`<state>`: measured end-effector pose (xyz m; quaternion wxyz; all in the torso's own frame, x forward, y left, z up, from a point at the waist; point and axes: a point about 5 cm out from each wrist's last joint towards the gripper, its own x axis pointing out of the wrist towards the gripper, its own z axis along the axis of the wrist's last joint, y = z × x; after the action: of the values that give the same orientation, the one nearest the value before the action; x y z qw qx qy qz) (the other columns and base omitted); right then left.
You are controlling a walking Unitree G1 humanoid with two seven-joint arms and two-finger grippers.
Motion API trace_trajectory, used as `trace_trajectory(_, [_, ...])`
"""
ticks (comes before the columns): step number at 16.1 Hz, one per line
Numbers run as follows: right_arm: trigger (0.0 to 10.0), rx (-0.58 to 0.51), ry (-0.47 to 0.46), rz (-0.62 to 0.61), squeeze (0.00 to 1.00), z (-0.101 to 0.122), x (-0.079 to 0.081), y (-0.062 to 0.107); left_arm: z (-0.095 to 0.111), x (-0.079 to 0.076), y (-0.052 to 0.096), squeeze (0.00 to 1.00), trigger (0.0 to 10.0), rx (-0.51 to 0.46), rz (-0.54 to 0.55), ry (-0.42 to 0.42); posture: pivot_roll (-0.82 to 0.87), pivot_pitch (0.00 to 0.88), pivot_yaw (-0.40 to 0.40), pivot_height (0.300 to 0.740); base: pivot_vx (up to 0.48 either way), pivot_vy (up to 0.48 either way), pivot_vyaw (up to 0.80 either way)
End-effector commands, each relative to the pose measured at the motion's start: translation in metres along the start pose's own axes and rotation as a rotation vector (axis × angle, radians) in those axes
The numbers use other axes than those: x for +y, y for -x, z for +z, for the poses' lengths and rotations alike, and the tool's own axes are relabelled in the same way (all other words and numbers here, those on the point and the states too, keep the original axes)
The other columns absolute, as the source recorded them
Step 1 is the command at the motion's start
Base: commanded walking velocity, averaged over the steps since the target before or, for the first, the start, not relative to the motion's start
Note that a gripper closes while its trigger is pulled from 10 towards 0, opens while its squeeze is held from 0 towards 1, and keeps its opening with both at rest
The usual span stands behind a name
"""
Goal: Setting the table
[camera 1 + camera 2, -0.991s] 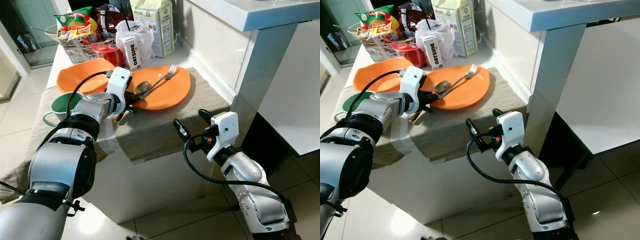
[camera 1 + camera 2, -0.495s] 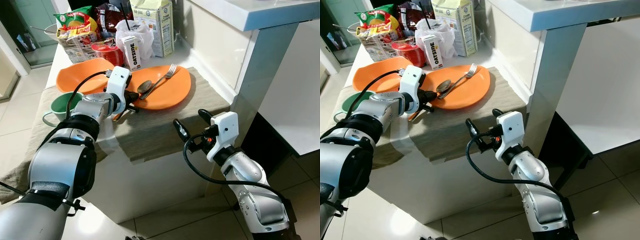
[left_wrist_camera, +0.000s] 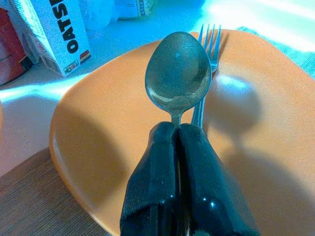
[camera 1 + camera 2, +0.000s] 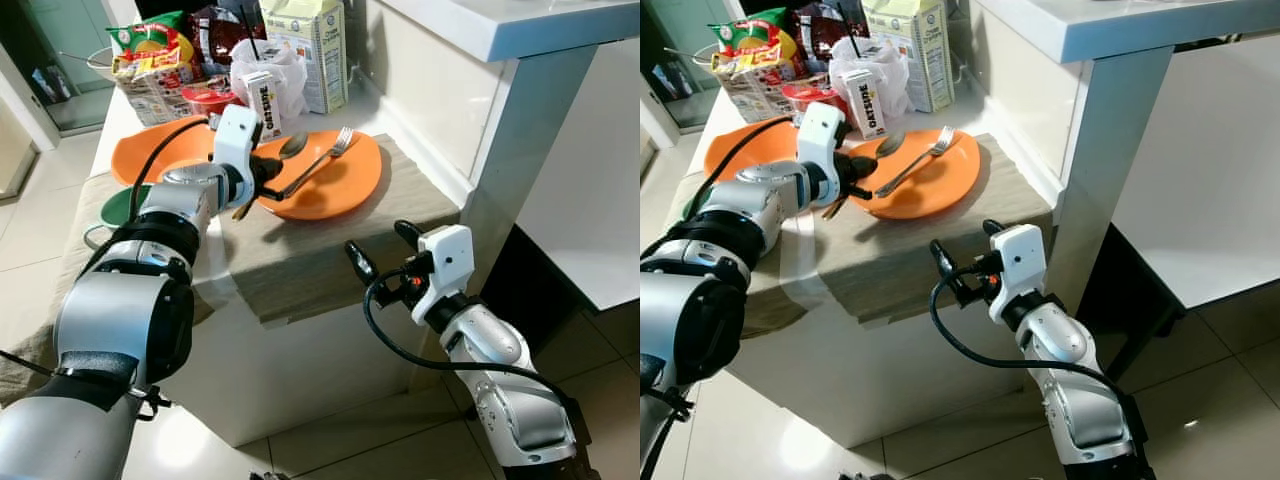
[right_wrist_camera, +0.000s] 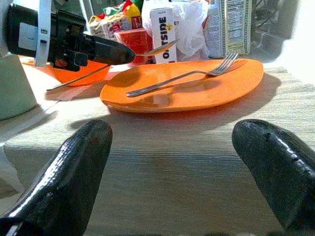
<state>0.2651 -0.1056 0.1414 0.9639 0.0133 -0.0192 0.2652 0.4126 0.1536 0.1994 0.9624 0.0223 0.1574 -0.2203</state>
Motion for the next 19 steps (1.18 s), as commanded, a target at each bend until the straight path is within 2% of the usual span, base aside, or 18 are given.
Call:
trace_trajectory(1, [10.0, 0.004, -0.001, 0.000, 0.00, -0.002, 0.002, -0.001, 0.022, 0.004, 0.004, 0.00, 0.0, -0.074, 0.013, -0.002, -0.15, 0.000, 0.141, 0.740, 0.000, 0.000, 0.00])
trace_trajectory(6, [10.0, -0.001, 0.001, -0.010, 0.00, -0.002, 0.000, -0.003, 0.034, 0.000, 0.005, 0.00, 0.0, -0.119, -0.018, 0.001, -0.14, 0.000, 0.139, 0.740, 0.000, 0.000, 0.00])
trace_trajectory(8, [10.0, -0.007, 0.010, -0.033, 0.00, -0.002, -0.004, -0.005, 0.045, 0.001, 0.008, 0.00, 0.0, -0.180, -0.021, -0.011, -0.14, 0.000, 0.134, 0.740, 0.000, 0.000, 0.00])
trace_trajectory(10, [10.0, -0.013, 0.025, -0.059, 0.00, -0.002, -0.007, -0.006, 0.058, 0.002, 0.013, 0.00, 0.0, -0.266, -0.014, -0.032, -0.13, 0.000, 0.131, 0.740, 0.000, 0.000, 0.00])
trace_trajectory(13, [10.0, -0.009, 0.039, -0.079, 0.00, -0.007, -0.012, -0.009, 0.085, -0.002, 0.032, 0.00, 0.0, -0.472, -0.022, -0.038, -0.11, 0.000, 0.118, 0.740, 0.000, 0.000, 0.00])
trace_trajectory(16, [10.0, -0.008, 0.046, -0.091, 0.00, -0.009, -0.013, -0.011, 0.085, -0.003, 0.045, 0.00, 0.0, -0.572, 0.015, -0.058, -0.10, 0.000, 0.115, 0.740, 0.000, 0.000, 0.00])
trace_trajectory(19, [10.0, -0.011, 0.059, -0.102, 0.00, -0.011, -0.014, -0.014, 0.079, -0.004, 0.061, 0.00, 0.0, -0.707, 0.085, -0.022, -0.09, 0.000, 0.111, 0.740, 0.000, 0.000, 0.00])
